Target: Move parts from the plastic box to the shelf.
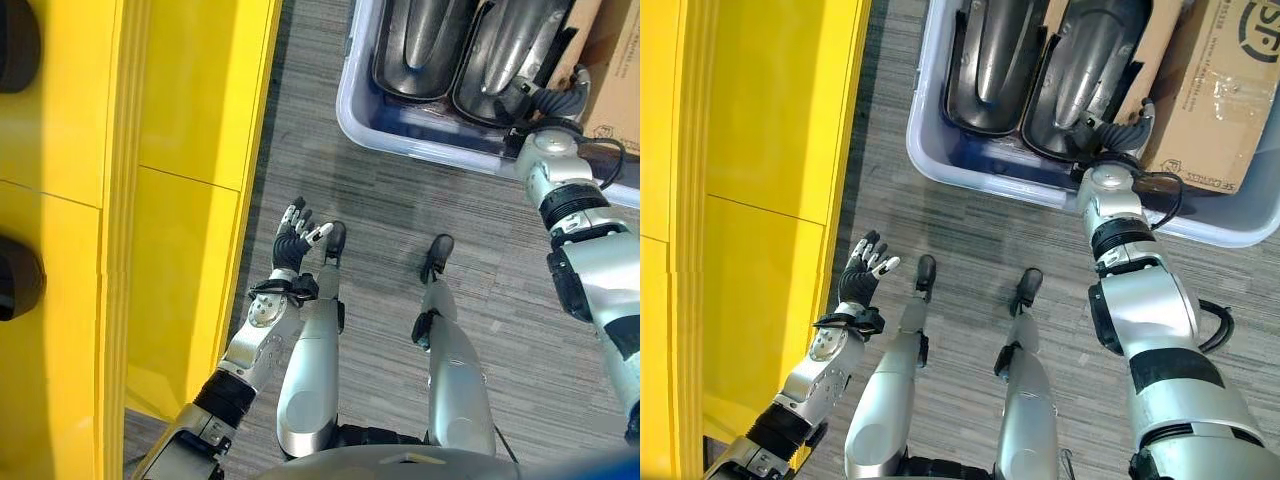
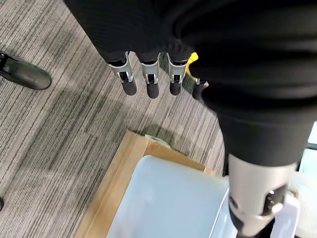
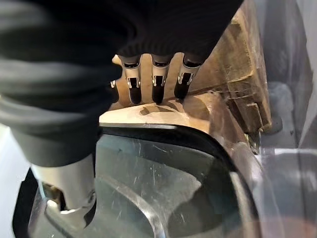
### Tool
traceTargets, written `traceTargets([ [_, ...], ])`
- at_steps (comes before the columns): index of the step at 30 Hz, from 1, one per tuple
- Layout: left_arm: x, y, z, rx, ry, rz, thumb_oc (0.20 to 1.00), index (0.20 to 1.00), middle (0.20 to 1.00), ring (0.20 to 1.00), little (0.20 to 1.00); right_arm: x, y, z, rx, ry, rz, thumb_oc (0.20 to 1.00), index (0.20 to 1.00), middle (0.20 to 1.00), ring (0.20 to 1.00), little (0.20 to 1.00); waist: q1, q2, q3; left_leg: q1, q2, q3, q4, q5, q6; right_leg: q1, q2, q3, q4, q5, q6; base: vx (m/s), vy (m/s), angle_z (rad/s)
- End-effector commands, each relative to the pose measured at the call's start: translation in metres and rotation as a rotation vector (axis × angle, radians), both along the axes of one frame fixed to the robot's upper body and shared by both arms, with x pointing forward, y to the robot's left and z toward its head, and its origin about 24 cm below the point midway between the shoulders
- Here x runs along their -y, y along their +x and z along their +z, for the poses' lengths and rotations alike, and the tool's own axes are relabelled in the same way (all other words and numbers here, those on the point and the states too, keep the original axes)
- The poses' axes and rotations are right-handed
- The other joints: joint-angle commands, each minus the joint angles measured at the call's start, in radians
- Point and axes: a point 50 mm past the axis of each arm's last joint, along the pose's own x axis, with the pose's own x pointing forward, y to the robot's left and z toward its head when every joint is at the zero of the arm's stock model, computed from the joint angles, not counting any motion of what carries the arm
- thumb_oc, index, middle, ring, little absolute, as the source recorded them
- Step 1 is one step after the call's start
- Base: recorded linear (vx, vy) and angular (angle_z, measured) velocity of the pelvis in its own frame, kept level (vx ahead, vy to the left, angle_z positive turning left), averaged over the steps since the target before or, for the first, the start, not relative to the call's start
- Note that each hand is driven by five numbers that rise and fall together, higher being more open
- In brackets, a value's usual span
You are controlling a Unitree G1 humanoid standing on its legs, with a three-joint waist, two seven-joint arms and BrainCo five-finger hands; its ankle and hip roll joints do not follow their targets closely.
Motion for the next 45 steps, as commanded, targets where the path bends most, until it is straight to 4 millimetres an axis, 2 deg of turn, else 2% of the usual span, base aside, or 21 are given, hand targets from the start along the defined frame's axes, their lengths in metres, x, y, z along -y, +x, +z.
traceTargets([
  [1, 0.010, -0.006, 0.022, 0.103, -0.028, -0.069, 1.000, 1.000, 1.000, 1.000, 1.000, 0.019, -0.009, 0.048, 0.119, -0.056, -0.091, 1.000, 1.000, 1.000, 1.000, 1.000, -0.008, 0.013, 0.003, 0.001, 0.037, 0.068, 0.103, -0.107, -0.016, -0.007, -0.175, 0.027, 0.211, -0.159, 0.141, 0.01, -0.006, 0.13],
  [8, 0.009, -0.007, 0.023, 0.109, -0.023, -0.072, 1.000, 1.000, 1.000, 1.000, 1.000, 0.020, -0.010, 0.061, 0.140, -0.073, -0.106, 1.000, 1.000, 1.000, 1.000, 1.000, -0.005, 0.004, 0.003, -0.044, 0.036, 0.064, 0.132, -0.117, -0.014, -0.039, -0.176, 0.020, 0.232, -0.168, 0.138, 0.01, -0.010, 0.06],
  [13, 0.008, -0.007, 0.026, 0.119, -0.024, -0.065, 1.000, 1.000, 1.000, 1.000, 1.000, 0.023, -0.012, 0.063, 0.116, -0.107, -0.134, 1.000, 1.000, 1.000, 1.000, 1.000, -0.001, 0.007, 0.003, -0.074, 0.034, 0.061, 0.147, -0.121, -0.014, -0.058, -0.181, 0.011, 0.245, -0.172, 0.138, 0.00, -0.002, 0.02],
  [14, 0.008, -0.007, 0.027, 0.124, -0.023, -0.064, 1.000, 1.000, 1.000, 1.000, 1.000, 0.025, -0.012, 0.062, 0.103, -0.120, -0.140, 0.586, 0.586, 0.586, 0.586, 0.586, 0.001, 0.006, 0.003, -0.078, 0.033, 0.059, 0.148, -0.122, -0.014, -0.062, -0.182, 0.009, 0.246, -0.172, 0.138, 0.01, -0.005, 0.09],
  [15, 0.008, -0.007, 0.028, 0.127, -0.020, -0.066, 1.000, 1.000, 1.000, 1.000, 1.000, 0.027, -0.012, 0.061, 0.092, -0.128, -0.147, 0.369, 0.369, 0.369, 0.369, 0.369, 0.002, 0.006, 0.003, -0.083, 0.033, 0.059, 0.150, -0.122, -0.014, -0.063, -0.183, 0.006, 0.247, -0.172, 0.138, 0.01, 0.006, 0.09],
  [16, 0.007, -0.007, 0.028, 0.129, -0.018, -0.066, 1.000, 1.000, 1.000, 1.000, 1.000, 0.029, -0.013, 0.060, 0.071, -0.151, -0.156, 0.200, 0.200, 0.200, 0.200, 0.200, 0.003, 0.006, 0.003, -0.087, 0.032, 0.058, 0.152, -0.122, -0.014, -0.065, -0.183, 0.006, 0.248, -0.172, 0.139, 0.01, 0.000, 0.10],
  [19, 0.006, -0.008, 0.030, 0.136, -0.019, -0.066, 1.000, 1.000, 1.000, 1.000, 1.000, 0.037, -0.015, 0.053, 0.006, -0.193, -0.192, 0.200, 0.200, 0.200, 0.200, 0.200, 0.006, 0.005, 0.003, -0.102, 0.028, 0.053, 0.161, -0.125, -0.011, -0.074, -0.187, -0.006, 0.258, -0.175, 0.140, 0.01, 0.007, 0.07],
  [26, 0.005, -0.007, 0.033, 0.153, -0.013, -0.060, 1.000, 1.000, 1.000, 1.000, 1.000, 0.036, -0.014, 0.048, -0.052, -0.283, -0.201, 0.200, 0.200, 0.200, 0.200, 0.200, 0.006, -0.001, 0.003, -0.108, 0.028, 0.051, 0.165, -0.127, -0.011, -0.075, -0.189, -0.014, 0.261, -0.177, 0.140, 0.00, 0.001, 0.01],
  [37, 0.005, -0.006, 0.035, 0.166, -0.013, -0.060, 1.000, 1.000, 1.000, 1.000, 1.000, 0.041, -0.016, 0.040, -0.078, -0.269, -0.217, 0.200, 0.200, 0.200, 0.200, 0.200, 0.000, -0.004, 0.003, -0.088, 0.028, 0.054, 0.163, -0.128, -0.013, -0.056, -0.193, -0.023, 0.262, -0.178, 0.141, 0.00, 0.000, 0.00],
  [44, 0.002, -0.004, 0.034, 0.159, -0.022, -0.041, 1.000, 1.000, 1.000, 1.000, 1.000, 0.025, -0.011, 0.034, 0.019, -0.205, -0.136, 0.200, 0.200, 0.200, 0.200, 0.200, -0.014, -0.024, 0.003, -0.044, 0.033, 0.062, 0.158, -0.128, -0.019, -0.014, -0.188, -0.026, 0.252, -0.174, 0.141, 0.00, 0.000, 0.00],
  [45, -0.001, -0.003, 0.033, 0.155, -0.027, -0.030, 1.000, 1.000, 1.000, 1.000, 1.000, 0.017, -0.009, 0.032, 0.072, -0.169, -0.096, 0.200, 0.200, 0.200, 0.200, 0.200, -0.025, -0.036, 0.003, -0.024, 0.038, 0.065, 0.155, -0.129, -0.021, 0.004, -0.184, -0.026, 0.247, -0.172, 0.142, 0.00, 0.000, 0.00],
])
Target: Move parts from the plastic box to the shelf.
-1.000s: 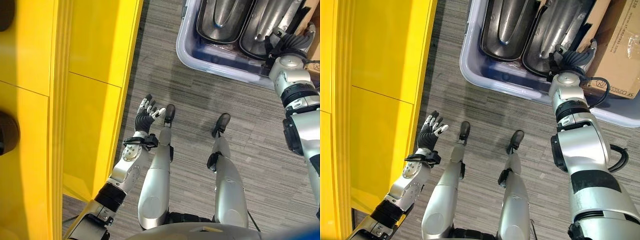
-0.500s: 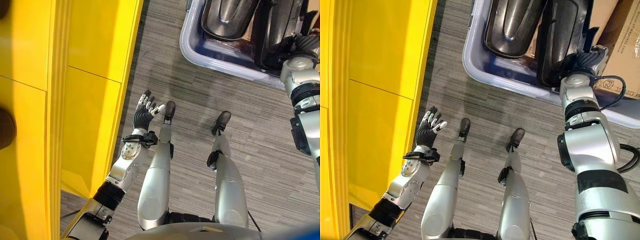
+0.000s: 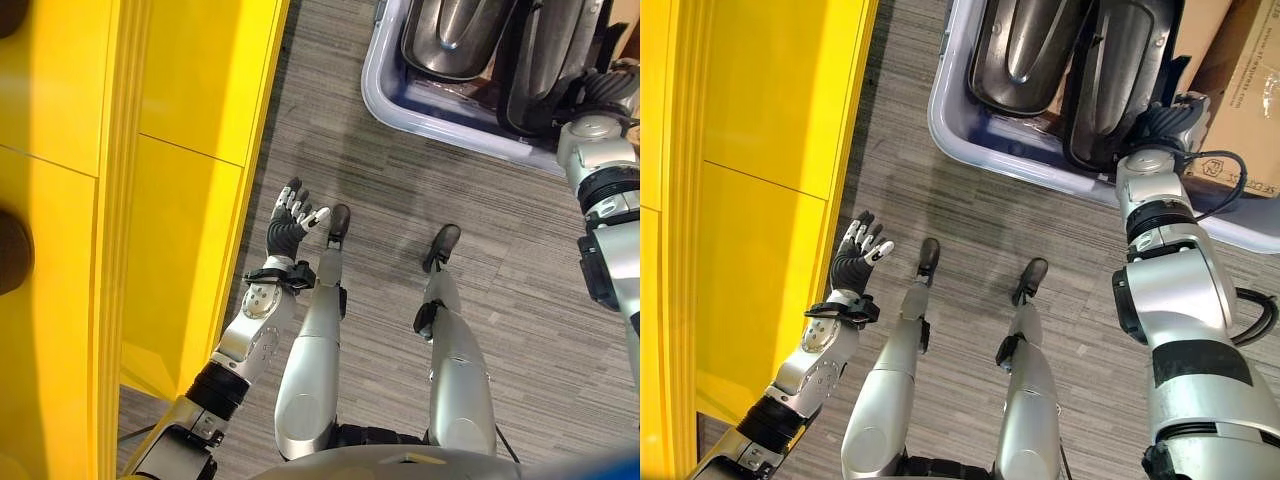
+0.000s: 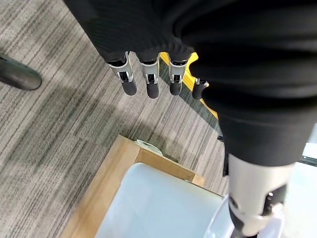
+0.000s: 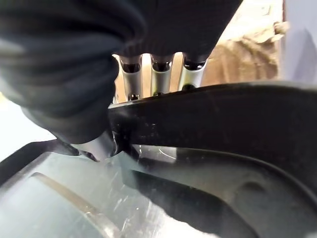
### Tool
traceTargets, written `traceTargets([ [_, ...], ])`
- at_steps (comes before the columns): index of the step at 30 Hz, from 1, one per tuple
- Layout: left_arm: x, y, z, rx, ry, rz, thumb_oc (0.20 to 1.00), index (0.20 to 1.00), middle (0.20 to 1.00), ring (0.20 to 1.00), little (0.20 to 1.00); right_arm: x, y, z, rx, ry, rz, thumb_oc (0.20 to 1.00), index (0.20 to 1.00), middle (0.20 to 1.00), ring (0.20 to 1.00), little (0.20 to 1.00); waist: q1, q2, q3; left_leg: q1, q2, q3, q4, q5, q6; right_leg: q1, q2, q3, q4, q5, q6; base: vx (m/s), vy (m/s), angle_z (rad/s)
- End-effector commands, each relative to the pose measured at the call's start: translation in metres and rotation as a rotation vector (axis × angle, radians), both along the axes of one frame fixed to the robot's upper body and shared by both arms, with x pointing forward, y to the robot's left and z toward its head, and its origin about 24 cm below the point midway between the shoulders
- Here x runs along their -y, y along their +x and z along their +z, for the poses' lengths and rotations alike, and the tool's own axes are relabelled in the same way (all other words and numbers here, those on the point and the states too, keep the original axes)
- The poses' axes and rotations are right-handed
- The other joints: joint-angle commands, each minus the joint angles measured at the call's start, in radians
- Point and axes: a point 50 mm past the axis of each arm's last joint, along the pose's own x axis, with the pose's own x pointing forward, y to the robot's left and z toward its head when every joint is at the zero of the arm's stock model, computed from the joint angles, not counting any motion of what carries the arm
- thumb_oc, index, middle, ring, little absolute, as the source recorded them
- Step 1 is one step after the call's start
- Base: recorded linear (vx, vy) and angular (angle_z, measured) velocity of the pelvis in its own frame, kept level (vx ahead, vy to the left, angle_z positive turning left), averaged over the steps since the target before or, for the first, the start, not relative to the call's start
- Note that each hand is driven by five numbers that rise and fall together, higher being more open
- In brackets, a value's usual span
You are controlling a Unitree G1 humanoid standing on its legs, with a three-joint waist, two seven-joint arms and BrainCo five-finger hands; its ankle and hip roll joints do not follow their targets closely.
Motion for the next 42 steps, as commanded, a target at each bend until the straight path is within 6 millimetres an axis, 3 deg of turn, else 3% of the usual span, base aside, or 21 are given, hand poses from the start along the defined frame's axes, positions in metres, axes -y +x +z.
traceTargets([
  [1, -0.001, -0.008, 0.007, 0.057, -0.005, -0.020, 1.000, 1.000, 1.000, 1.000, 1.000, -0.003, -0.002, 0.017, 0.155, -0.009, 0.045, 0.200, 0.200, 0.200, 0.200, 0.200, 0.005, -0.018, -0.009, 0.076, 0.069, 0.115, 0.068, -0.125, -0.031, 0.044, -0.157, 0.021, 0.214, -0.177, 0.134, -0.04, -0.017, -0.02],
  [2, -0.007, -0.009, 0.003, 0.038, -0.014, 0.006, 1.000, 1.000, 1.000, 1.000, 1.000, -0.017, -0.001, 0.005, 0.225, 0.057, 0.101, 0.200, 0.200, 0.200, 0.200, 0.200, -0.011, -0.033, -0.009, 0.110, 0.073, 0.123, 0.058, -0.123, -0.035, 0.072, -0.152, 0.024, 0.205, -0.172, 0.134, 0.00, 0.000, 0.00],
  [5, -0.011, -0.010, -0.001, 0.020, -0.017, 0.023, 1.000, 1.000, 1.000, 1.000, 1.000, -0.029, -0.002, -0.004, 0.274, 0.096, 0.152, 0.200, 0.200, 0.200, 0.200, 0.200, -0.025, -0.047, -0.009, 0.136, 0.077, 0.125, 0.046, -0.114, -0.036, 0.094, -0.149, 0.024, 0.190, -0.159, 0.134, -0.03, -0.008, -0.04],
  [15, -0.025, -0.020, -0.018, -0.057, -0.026, 0.051, 1.000, 1.000, 1.000, 1.000, 1.000, -0.048, -0.034, -0.066, 0.411, 0.308, 0.246, 0.200, 0.200, 0.200, 0.200, 0.200, -0.056, -0.068, -0.013, 0.288, 0.096, 0.137, -0.028, -0.090, -0.049, 0.236, -0.143, 0.005, 0.123, -0.138, 0.142, 0.00, -0.020, -0.03],
  [17, -0.032, -0.024, -0.024, -0.079, -0.022, 0.076, 1.000, 1.000, 1.000, 1.000, 1.000, -0.050, -0.048, -0.090, 0.395, 0.338, 0.252, 0.200, 0.200, 0.200, 0.200, 0.200, -0.061, -0.070, -0.043, 0.316, 0.103, 0.139, -0.040, -0.087, -0.051, 0.265, -0.142, -0.002, 0.107, -0.135, 0.144, 0.03, -0.028, -0.03],
  [21, -0.048, -0.032, -0.033, -0.112, -0.009, 0.123, 1.000, 1.000, 1.000, 1.000, 1.000, -0.057, -0.072, -0.110, 0.414, 0.373, 0.314, 0.200, 0.200, 0.200, 0.200, 0.200, -0.065, -0.072, -0.107, 0.383, 0.116, 0.149, -0.072, -0.083, -0.055, 0.322, -0.138, -0.008, 0.085, -0.134, 0.146, 0.06, -0.039, -0.03],
  [28, -0.062, -0.042, -0.041, -0.137, 0.002, 0.158, 1.000, 1.000, 1.000, 1.000, 1.000, -0.064, -0.091, -0.123, 0.361, 0.319, 0.412, 0.200, 0.200, 0.200, 0.200, 0.200, -0.067, -0.082, -0.172, 0.455, 0.127, 0.158, -0.068, -0.105, -0.049, 0.390, -0.140, -0.017, 0.100, -0.162, 0.148, 0.05, -0.024, 0.01],
  [34, -0.074, -0.050, -0.048, -0.163, -0.006, 0.203, 1.000, 1.000, 1.000, 1.000, 1.000, -0.058, -0.109, -0.135, 0.318, 0.303, 0.461, 0.200, 0.200, 0.200, 0.200, 0.200, -0.070, -0.087, -0.227, 0.524, 0.138, 0.143, -0.043, -0.139, -0.036, 0.443, -0.147, -0.024, 0.207, -0.238, 0.144, 0.05, -0.027, 0.09],
  [39, -0.085, -0.062, -0.056, -0.196, -0.007, 0.234, 1.000, 1.000, 1.000, 1.000, 1.000, -0.058, -0.118, -0.135, 0.316, 0.286, 0.507, 0.200, 0.200, 0.200, 0.200, 0.200, -0.059, -0.098, -0.241, 0.578, 0.173, 0.126, 0.017, -0.174, -0.031, 0.487, -0.134, -0.045, 0.322, -0.318, 0.127, 0.04, -0.072, 0.10],
  [42, -0.087, -0.070, -0.063, -0.223, -0.033, 0.251, 1.000, 1.000, 1.000, 1.000, 1.000, -0.059, -0.119, -0.126, 0.354, 0.275, 0.533, 0.200, 0.200, 0.200, 0.200, 0.200, -0.036, -0.104, -0.241, 0.583, 0.218, 0.089, -0.007, -0.135, -0.057, 0.515, -0.099, -0.090, 0.357, -0.366, 0.106, -0.05, -0.191, 0.17],
])
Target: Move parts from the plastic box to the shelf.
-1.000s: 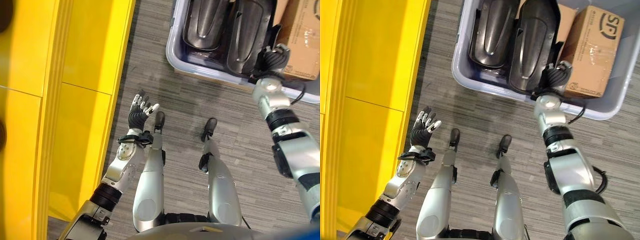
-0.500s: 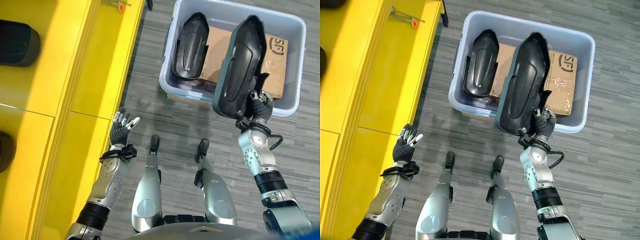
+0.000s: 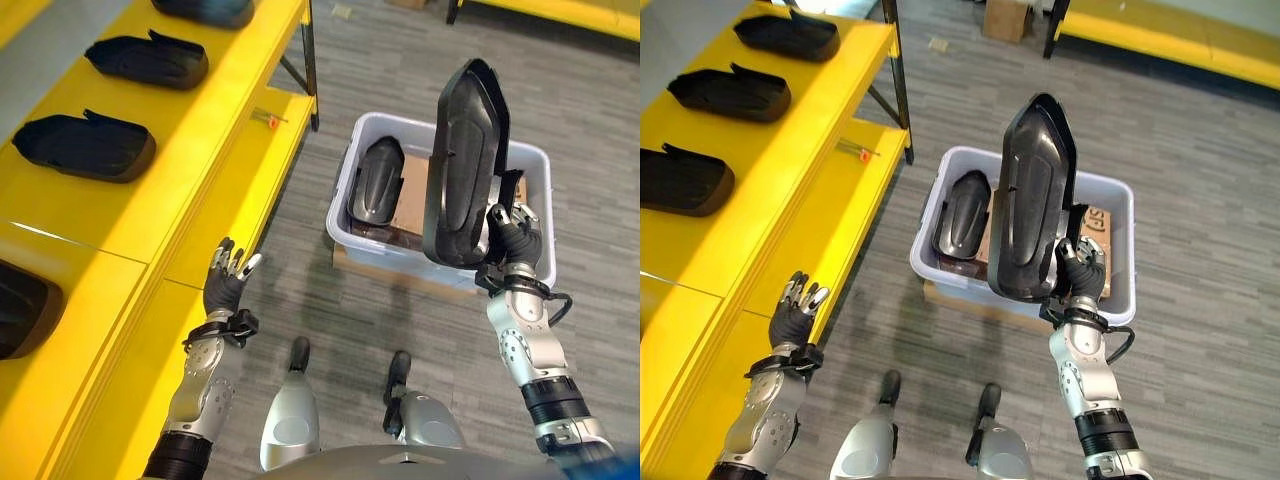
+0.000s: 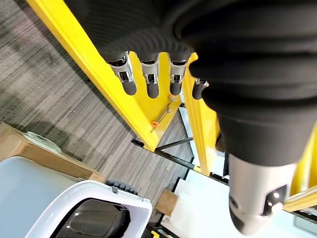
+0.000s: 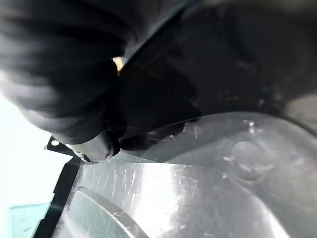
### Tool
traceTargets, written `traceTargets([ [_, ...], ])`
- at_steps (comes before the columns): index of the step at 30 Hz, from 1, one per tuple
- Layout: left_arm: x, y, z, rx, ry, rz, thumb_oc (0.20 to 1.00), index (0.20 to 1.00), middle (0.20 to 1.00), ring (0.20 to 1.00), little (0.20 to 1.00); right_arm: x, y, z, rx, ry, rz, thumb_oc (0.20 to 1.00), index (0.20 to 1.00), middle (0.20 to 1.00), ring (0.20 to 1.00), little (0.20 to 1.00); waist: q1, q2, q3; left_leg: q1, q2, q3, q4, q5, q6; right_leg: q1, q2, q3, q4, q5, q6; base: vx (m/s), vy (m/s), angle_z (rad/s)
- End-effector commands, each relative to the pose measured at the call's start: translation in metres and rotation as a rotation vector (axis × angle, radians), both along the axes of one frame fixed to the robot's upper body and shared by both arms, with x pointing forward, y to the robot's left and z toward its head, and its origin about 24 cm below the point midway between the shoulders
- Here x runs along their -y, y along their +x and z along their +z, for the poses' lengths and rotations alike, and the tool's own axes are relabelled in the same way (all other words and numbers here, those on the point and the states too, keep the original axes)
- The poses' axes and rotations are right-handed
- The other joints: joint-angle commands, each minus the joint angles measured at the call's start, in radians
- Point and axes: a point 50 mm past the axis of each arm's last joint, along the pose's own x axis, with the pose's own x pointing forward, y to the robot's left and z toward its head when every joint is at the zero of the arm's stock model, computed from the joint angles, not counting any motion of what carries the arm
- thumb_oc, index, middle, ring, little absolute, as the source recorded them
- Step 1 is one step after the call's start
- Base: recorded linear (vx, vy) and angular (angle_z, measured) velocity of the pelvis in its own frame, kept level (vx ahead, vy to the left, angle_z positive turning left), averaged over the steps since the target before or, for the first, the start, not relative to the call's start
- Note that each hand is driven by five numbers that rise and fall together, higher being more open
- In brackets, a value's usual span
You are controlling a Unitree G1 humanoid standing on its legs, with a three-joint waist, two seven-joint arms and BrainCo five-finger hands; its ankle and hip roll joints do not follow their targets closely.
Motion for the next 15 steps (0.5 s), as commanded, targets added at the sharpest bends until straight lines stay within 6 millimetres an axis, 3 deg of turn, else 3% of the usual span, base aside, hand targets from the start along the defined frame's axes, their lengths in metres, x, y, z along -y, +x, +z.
traceTargets([
  [1, 0.001, 0.000, 0.006, 0.035, 0.006, -0.032, 1.000, 1.000, 1.000, 1.000, 1.000, 0.013, 0.004, 0.047, 0.223, -0.056, -0.004, 0.200, 0.200, 0.200, 0.200, 0.200, 0.044, 0.005, -0.021, 0.047, 0.166, 0.038, -0.043, 0.031, -0.058, -0.017, -0.112, -0.070, 0.281, -0.211, 0.094, -0.15, -0.328, 0.48],
  [2, 0.000, -0.005, 0.001, 0.019, -0.010, -0.024, 1.000, 1.000, 1.000, 1.000, 1.000, 0.010, 0.006, 0.055, 0.267, -0.028, 0.029, 0.200, 0.200, 0.200, 0.200, 0.200, 0.076, 0.010, -0.027, 0.025, 0.195, -0.010, -0.093, 0.105, -0.089, -0.013, -0.068, -0.107, 0.286, -0.246, 0.064, -0.13, -0.242, 0.59],
  [3, 0.000, -0.005, 0.001, 0.019, -0.010, -0.025, 1.000, 1.000, 1.000, 1.000, 1.000, 0.010, 0.006, 0.056, 0.268, -0.029, 0.029, 0.200, 0.200, 0.200, 0.200, 0.200, 0.071, 0.013, -0.031, 0.016, 0.196, -0.018, -0.095, 0.111, -0.089, -0.014, -0.065, -0.115, 0.280, -0.241, 0.063, -0.19, -0.254, 0.70],
  [5, 0.006, -0.009, -0.008, -0.023, -0.024, -0.045, 1.000, 1.000, 1.000, 1.000, 1.000, 0.014, 0.006, 0.066, 0.301, -0.044, 0.035, 0.200, 0.200, 0.200, 0.200, 0.200, 0.098, 0.030, -0.037, -0.041, 0.199, -0.042, -0.135, 0.197, -0.108, -0.021, -0.045, -0.171, 0.275, -0.253, 0.039, -0.14, -0.076, 1.04],
  [7, 0.008, -0.015, -0.019, -0.068, -0.040, -0.033, 1.000, 1.000, 1.000, 1.000, 1.000, 0.025, 0.002, 0.069, 0.295, -0.097, 0.006, 0.200, 0.200, 0.200, 0.200, 0.200, 0.088, 0.031, -0.021, -0.042, 0.202, 0.114, -0.111, 0.195, -0.064, -0.009, -0.081, -0.221, 0.283, -0.255, 0.039, -0.17, 0.080, 1.72],
  [8, 0.006, -0.013, -0.019, -0.066, -0.042, -0.016, 1.000, 1.000, 1.000, 1.000, 1.000, 0.030, -0.003, 0.064, 0.277, -0.101, -0.014, 0.200, 0.200, 0.200, 0.200, 0.200, 0.081, 0.029, -0.014, -0.029, 0.212, 0.190, -0.039, 0.151, -0.035, -0.008, -0.115, -0.244, 0.295, -0.232, 0.040, -0.23, 0.145, 1.27],
  [12, 0.002, -0.008, -0.013, -0.043, -0.032, -0.005, 1.000, 1.000, 1.000, 1.000, 1.000, 0.034, -0.018, 0.042, 0.205, -0.033, -0.034, 0.200, 0.200, 0.200, 0.200, 0.200, 0.083, 0.025, -0.035, 0.016, 0.211, 0.166, 0.061, 0.029, -0.026, 0.010, -0.191, -0.278, 0.349, -0.222, 0.047, -0.04, 0.168, 0.74],
  [15, 0.006, -0.004, -0.014, -0.063, -0.012, -0.036, 1.000, 1.000, 1.000, 1.000, 1.000, 0.040, -0.029, 0.027, 0.153, 0.014, -0.074, 0.200, 0.200, 0.200, 0.200, 0.200, 0.062, 0.031, -0.063, 0.023, 0.185, 0.183, 0.026, 0.021, -0.021, 0.047, -0.237, -0.308, 0.358, -0.204, 0.075, 0.11, 0.290, 0.68],
])
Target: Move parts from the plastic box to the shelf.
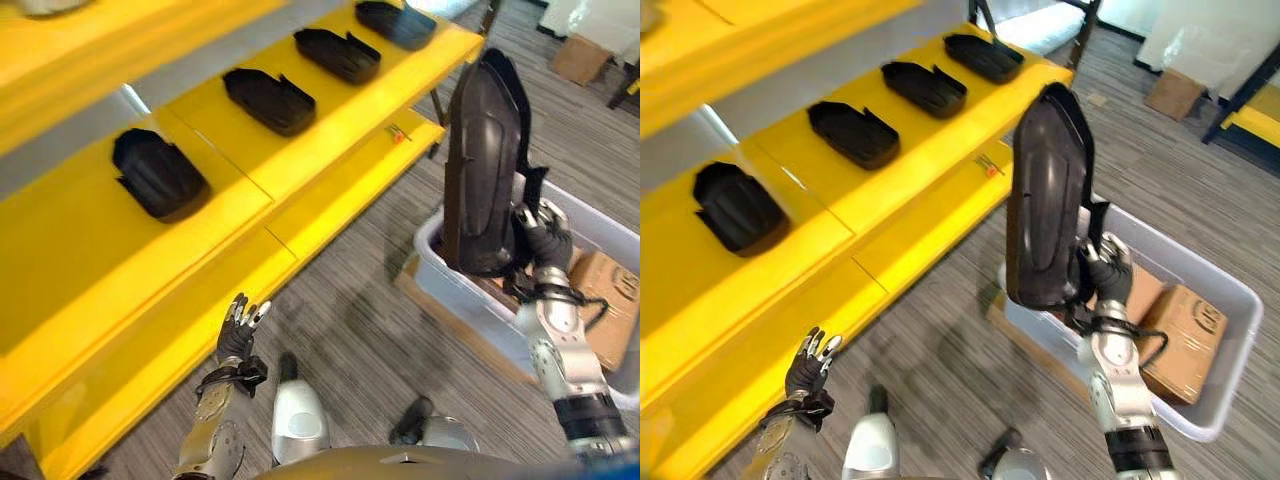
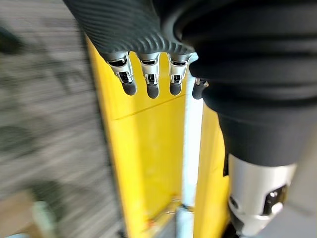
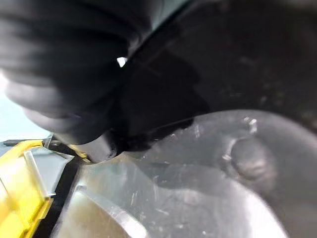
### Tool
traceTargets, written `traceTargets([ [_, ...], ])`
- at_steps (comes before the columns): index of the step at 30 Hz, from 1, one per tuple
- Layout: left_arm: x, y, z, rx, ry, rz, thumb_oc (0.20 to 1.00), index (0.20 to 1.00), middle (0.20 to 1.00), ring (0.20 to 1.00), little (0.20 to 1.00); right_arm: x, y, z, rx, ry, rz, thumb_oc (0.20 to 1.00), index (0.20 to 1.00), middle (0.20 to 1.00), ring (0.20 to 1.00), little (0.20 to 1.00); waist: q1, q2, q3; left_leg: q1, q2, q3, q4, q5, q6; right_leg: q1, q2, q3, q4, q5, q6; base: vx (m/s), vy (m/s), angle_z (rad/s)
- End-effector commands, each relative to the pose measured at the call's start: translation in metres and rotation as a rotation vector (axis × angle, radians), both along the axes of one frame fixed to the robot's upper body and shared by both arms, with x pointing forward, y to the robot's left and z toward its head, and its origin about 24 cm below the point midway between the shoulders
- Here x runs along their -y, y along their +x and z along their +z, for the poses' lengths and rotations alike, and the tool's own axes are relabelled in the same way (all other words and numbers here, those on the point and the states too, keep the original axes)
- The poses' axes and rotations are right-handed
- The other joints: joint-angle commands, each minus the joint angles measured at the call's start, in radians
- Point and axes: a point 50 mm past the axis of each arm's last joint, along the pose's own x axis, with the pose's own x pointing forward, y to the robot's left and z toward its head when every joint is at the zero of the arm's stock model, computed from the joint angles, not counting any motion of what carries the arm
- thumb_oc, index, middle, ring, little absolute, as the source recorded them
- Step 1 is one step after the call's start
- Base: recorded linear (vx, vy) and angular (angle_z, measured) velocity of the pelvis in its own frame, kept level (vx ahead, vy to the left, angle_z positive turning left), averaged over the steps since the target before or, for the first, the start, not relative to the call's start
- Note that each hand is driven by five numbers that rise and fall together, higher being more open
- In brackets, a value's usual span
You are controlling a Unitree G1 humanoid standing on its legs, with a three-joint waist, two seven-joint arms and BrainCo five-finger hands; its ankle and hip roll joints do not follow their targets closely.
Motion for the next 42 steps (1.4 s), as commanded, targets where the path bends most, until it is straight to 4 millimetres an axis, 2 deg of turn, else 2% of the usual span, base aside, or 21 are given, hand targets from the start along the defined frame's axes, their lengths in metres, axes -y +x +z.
traceTargets([
  [1, 0.003, 0.013, 0.023, 0.103, 0.060, -0.073, 1.000, 1.000, 1.000, 1.000, 1.000, 0.018, 0.001, 0.034, 0.160, -0.012, -0.048, 0.200, 0.200, 0.200, 0.200, 0.200, -0.018, 0.011, -0.053, 0.014, 0.048, -0.008, -0.060, 0.033, 0.016, -0.015, -0.070, 0.033, 0.121, -0.053, 0.087, 0.16, 0.433, 0.56],
  [4, -0.006, 0.008, 0.023, 0.100, 0.100, -0.064, 1.000, 1.000, 1.000, 1.000, 1.000, 0.012, 0.001, 0.030, 0.152, 0.018, -0.043, 0.200, 0.200, 0.200, 0.200, 0.200, 0.002, -0.018, -0.065, -0.013, -0.038, 0.001, -0.017, -0.025, 0.044, 0.027, -0.141, 0.030, 0.046, 0.075, 0.145, 0.18, 0.424, 0.36],
  [7, -0.012, 0.006, 0.027, 0.102, 0.141, -0.067, 1.000, 1.000, 1.000, 1.000, 1.000, 0.000, 0.013, 0.042, 0.211, 0.046, -0.014, 0.200, 0.200, 0.200, 0.200, 0.200, 0.022, -0.033, -0.071, -0.016, -0.097, 0.013, -0.028, -0.045, 0.076, 0.033, -0.180, 0.033, -0.003, 0.165, 0.175, 0.08, 0.233, 0.01],
  [11, -0.017, 0.010, 0.034, 0.123, 0.210, -0.086, 1.000, 1.000, 1.000, 1.000, 1.000, -0.007, 0.019, 0.052, 0.261, 0.068, 0.002, 0.200, 0.200, 0.200, 0.200, 0.200, 0.031, -0.041, -0.076, -0.054, -0.162, 0.017, -0.002, -0.072, 0.101, 0.056, -0.223, 0.007, -0.053, 0.253, 0.190, 0.05, 0.250, 0.06],
  [12, -0.019, 0.013, 0.036, 0.131, 0.233, -0.089, 1.000, 1.000, 1.000, 1.000, 1.000, -0.008, 0.020, 0.052, 0.261, 0.060, 0.005, 0.200, 0.200, 0.200, 0.200, 0.200, 0.026, -0.040, -0.080, -0.057, -0.179, 0.019, -0.003, -0.081, 0.112, 0.052, -0.232, 0.019, -0.048, 0.274, 0.193, 0.09, 0.291, 0.29],
  [14, -0.020, 0.021, 0.043, 0.158, 0.269, -0.093, 1.000, 1.000, 1.000, 1.000, 1.000, -0.011, 0.019, 0.054, 0.266, 0.037, 0.013, 0.200, 0.200, 0.200, 0.200, 0.200, -0.007, -0.033, -0.083, -0.046, -0.217, 0.004, -0.020, -0.084, 0.133, 0.029, -0.216, 0.125, -0.031, 0.307, 0.181, 0.12, 0.342, 0.60],
  [15, -0.018, 0.030, 0.051, 0.200, 0.281, -0.098, 1.000, 1.000, 1.000, 1.000, 1.000, -0.008, 0.016, 0.051, 0.261, 0.038, 0.015, 0.200, 0.200, 0.200, 0.200, 0.200, -0.056, -0.014, -0.082, -0.026, -0.251, -0.025, -0.083, -0.035, 0.165, -0.066, -0.144, 0.320, 0.015, 0.300, 0.137, 0.07, 0.329, 0.89],
  [16, -0.018, 0.030, 0.051, 0.201, 0.280, -0.098, 1.000, 1.000, 1.000, 1.000, 1.000, -0.008, 0.016, 0.052, 0.262, 0.038, 0.015, 0.200, 0.200, 0.200, 0.200, 0.200, -0.054, -0.014, -0.085, -0.029, -0.251, -0.022, -0.088, -0.030, 0.165, -0.074, -0.144, 0.324, 0.018, 0.300, 0.135, 0.07, 0.297, 0.92],
  [17, -0.015, 0.034, 0.054, 0.212, 0.292, -0.108, 1.000, 1.000, 1.000, 1.000, 1.000, -0.008, 0.013, 0.049, 0.251, 0.026, 0.015, 0.200, 0.200, 0.200, 0.200, 0.200, -0.068, -0.001, -0.083, -0.011, -0.254, -0.039, -0.122, -0.014, 0.172, -0.114, -0.094, 0.390, 0.047, 0.268, 0.120, 0.14, 0.174, 0.64],
  [18, -0.006, 0.043, 0.059, 0.238, 0.301, -0.148, 1.000, 1.000, 1.000, 1.000, 1.000, -0.007, 0.008, 0.042, 0.231, 0.049, 0.022, 0.200, 0.200, 0.200, 0.200, 0.200, -0.102, 0.014, -0.080, 0.025, -0.259, -0.085, -0.182, 0.017, 0.178, -0.175, 0.045, 0.488, 0.082, 0.134, 0.077, 0.14, 0.173, 0.45],
  [19, -0.006, 0.043, 0.059, 0.238, 0.301, -0.149, 1.000, 1.000, 1.000, 1.000, 1.000, -0.007, 0.008, 0.042, 0.232, 0.049, 0.021, 0.200, 0.200, 0.200, 0.200, 0.200, -0.101, 0.015, -0.083, 0.023, -0.258, -0.085, -0.186, 0.022, 0.178, -0.179, 0.046, 0.488, 0.080, 0.137, 0.075, 0.13, 0.150, 0.63],
  [20, 0.002, 0.048, 0.062, 0.256, 0.298, -0.176, 1.000, 1.000, 1.000, 1.000, 1.000, -0.006, 0.005, 0.037, 0.219, 0.058, 0.016, 0.200, 0.200, 0.200, 0.200, 0.200, -0.112, 0.015, -0.078, 0.046, -0.261, -0.108, -0.219, 0.044, 0.181, -0.216, 0.160, 0.501, 0.076, 0.034, 0.044, 0.03, 0.038, 0.78],
  [21, 0.002, 0.047, 0.062, 0.255, 0.298, -0.176, 1.000, 1.000, 1.000, 1.000, 1.000, -0.006, 0.005, 0.037, 0.218, 0.058, 0.016, 0.200, 0.200, 0.200, 0.200, 0.200, -0.113, 0.015, -0.078, 0.050, -0.259, -0.110, -0.224, 0.044, 0.179, -0.214, 0.161, 0.498, 0.078, 0.031, 0.041, 0.06, 0.033, 0.83],
  [22, 0.008, 0.047, 0.063, 0.263, 0.284, -0.193, 1.000, 1.000, 1.000, 1.000, 1.000, -0.006, 0.003, 0.034, 0.215, 0.069, 0.015, 0.200, 0.200, 0.200, 0.200, 0.200, -0.115, -0.002, -0.076, 0.067, -0.274, -0.121, -0.235, 0.044, 0.179, -0.218, 0.219, 0.489, 0.039, 0.003, 0.033, 0.02, -0.018, 0.60],
  [23, 0.008, 0.047, 0.063, 0.263, 0.284, -0.193, 1.000, 1.000, 1.000, 1.000, 1.000, -0.006, 0.003, 0.034, 0.215, 0.070, 0.015, 0.200, 0.200, 0.200, 0.200, 0.200, -0.116, -0.001, -0.077, 0.065, -0.272, -0.123, -0.236, 0.047, 0.178, -0.216, 0.221, 0.486, 0.033, 0.008, 0.032, 0.04, -0.024, 0.18],
  [24, 0.012, 0.048, 0.061, 0.258, 0.276, -0.210, 1.000, 1.000, 1.000, 1.000, 1.000, -0.004, 0.002, 0.032, 0.211, 0.069, 0.004, 0.200, 0.200, 0.200, 0.200, 0.200, -0.121, -0.011, -0.078, 0.069, -0.288, -0.146, -0.236, 0.051, 0.178, -0.232, 0.266, 0.511, -0.004, 0.010, 0.031, 0.03, -0.020, 0.15],
  [27, 0.017, 0.049, 0.060, 0.260, 0.261, -0.225, 1.000, 1.000, 1.000, 1.000, 1.000, -0.004, -0.001, 0.029, 0.205, 0.084, 0.005, 0.200, 0.200, 0.200, 0.200, 0.200, -0.127, -0.020, -0.074, 0.075, -0.300, -0.173, -0.231, 0.051, 0.175, -0.235, 0.282, 0.521, -0.023, 0.018, 0.028, 0.04, -0.029, 0.60],
  [36, 0.011, 0.036, 0.050, 0.216, 0.238, -0.212, 1.000, 1.000, 1.000, 1.000, 1.000, 0.003, -0.008, 0.015, 0.139, 0.090, -0.020, 0.200, 0.200, 0.200, 0.200, 0.200, -0.105, -0.046, -0.155, 0.109, -0.301, -0.192, -0.242, 0.044, 0.150, -0.064, 0.267, 0.424, -0.183, 0.004, 0.025, 0.02, -0.100, 0.39],
  [39, 0.005, 0.027, 0.046, 0.199, 0.218, -0.186, 1.000, 1.000, 1.000, 1.000, 1.000, 0.003, -0.005, 0.017, 0.137, 0.067, 0.000, 0.200, 0.200, 0.200, 0.200, 0.200, -0.088, -0.047, -0.165, 0.097, -0.302, -0.193, -0.190, 0.027, 0.142, -0.038, 0.273, 0.415, -0.220, 0.006, 0.020, -0.05, -0.123, 0.06],
  [40, 0.004, 0.023, 0.044, 0.199, 0.197, -0.174, 1.000, 1.000, 1.000, 1.000, 1.000, 0.003, 0.000, 0.025, 0.165, 0.045, 0.010, 0.200, 0.200, 0.200, 0.200, 0.200, -0.071, -0.048, -0.150, 0.058, -0.318, -0.198, -0.099, 0.016, 0.125, -0.026, 0.274, 0.419, -0.242, 0.010, 0.011, -0.12, -0.112, 0.03],
  [42, 0.004, 0.022, 0.043, 0.199, 0.188, -0.173, 1.000, 1.000, 1.000, 1.000, 1.000, 0.004, 0.001, 0.027, 0.176, 0.040, 0.012, 0.200, 0.200, 0.200, 0.200, 0.200, -0.068, -0.045, -0.138, 0.029, -0.327, -0.201, -0.039, 0.003, 0.110, -0.019, 0.277, 0.415, -0.251, 0.010, 0.004, -0.11, -0.084, 0.22],
])
